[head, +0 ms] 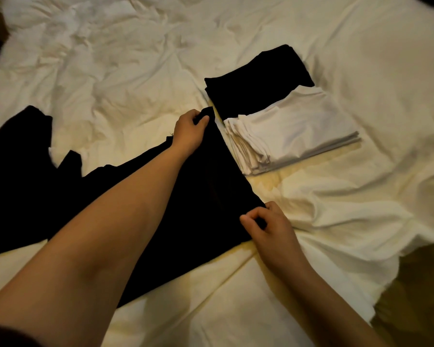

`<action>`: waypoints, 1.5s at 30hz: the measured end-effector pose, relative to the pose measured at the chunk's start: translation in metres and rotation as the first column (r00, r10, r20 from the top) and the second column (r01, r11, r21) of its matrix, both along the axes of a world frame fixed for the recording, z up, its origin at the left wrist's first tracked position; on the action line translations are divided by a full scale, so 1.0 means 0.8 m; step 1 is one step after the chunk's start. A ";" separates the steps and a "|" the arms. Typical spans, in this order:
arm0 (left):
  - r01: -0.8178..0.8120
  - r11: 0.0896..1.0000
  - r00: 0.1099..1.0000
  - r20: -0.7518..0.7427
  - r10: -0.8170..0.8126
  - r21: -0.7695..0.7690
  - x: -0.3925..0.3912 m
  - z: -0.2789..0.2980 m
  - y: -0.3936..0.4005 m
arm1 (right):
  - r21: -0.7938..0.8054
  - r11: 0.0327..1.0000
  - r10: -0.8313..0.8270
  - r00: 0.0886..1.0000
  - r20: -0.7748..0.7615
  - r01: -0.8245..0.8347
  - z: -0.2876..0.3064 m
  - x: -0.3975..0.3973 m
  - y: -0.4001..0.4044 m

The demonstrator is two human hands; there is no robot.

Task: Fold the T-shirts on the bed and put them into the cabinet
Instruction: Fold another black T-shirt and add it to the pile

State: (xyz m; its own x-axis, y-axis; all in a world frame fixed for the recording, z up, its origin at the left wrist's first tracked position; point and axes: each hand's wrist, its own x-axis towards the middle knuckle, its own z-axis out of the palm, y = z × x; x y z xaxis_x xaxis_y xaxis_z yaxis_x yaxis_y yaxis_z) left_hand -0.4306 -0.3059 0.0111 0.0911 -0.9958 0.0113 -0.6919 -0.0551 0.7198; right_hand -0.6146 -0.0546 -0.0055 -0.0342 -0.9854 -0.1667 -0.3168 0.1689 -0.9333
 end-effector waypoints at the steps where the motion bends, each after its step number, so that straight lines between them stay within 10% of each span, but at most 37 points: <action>1: -0.002 1.000 1.000 -0.002 0.002 0.001 0.001 0.002 0.000 | -0.008 1.000 -0.017 0.999 0.037 0.018 0.001 -0.001 -0.001; 6: 0.019 1.000 1.000 0.011 -0.019 0.009 0.002 0.002 0.001 | 0.033 0.995 0.100 0.990 -0.102 -0.097 0.001 0.005 0.002; 20: 0.041 0.999 0.994 0.097 -0.043 0.015 -0.009 -0.004 0.000 | -0.094 0.920 -0.337 0.890 0.308 0.381 0.009 -0.020 0.017; 28: 0.043 0.965 0.939 0.319 -0.128 0.260 -0.007 0.011 -0.009 | -0.054 0.995 -0.089 0.989 -0.117 0.083 -0.006 -0.034 0.011; 37: 0.122 0.932 0.979 0.111 -0.169 0.343 0.006 0.019 -0.016 | -0.008 0.985 -0.170 0.974 0.151 0.173 0.007 -0.042 0.011; 45: 0.084 0.931 0.986 -0.167 -0.026 0.354 0.001 0.020 -0.012 | 0.211 0.971 -0.223 0.751 0.621 0.114 0.022 -0.046 0.012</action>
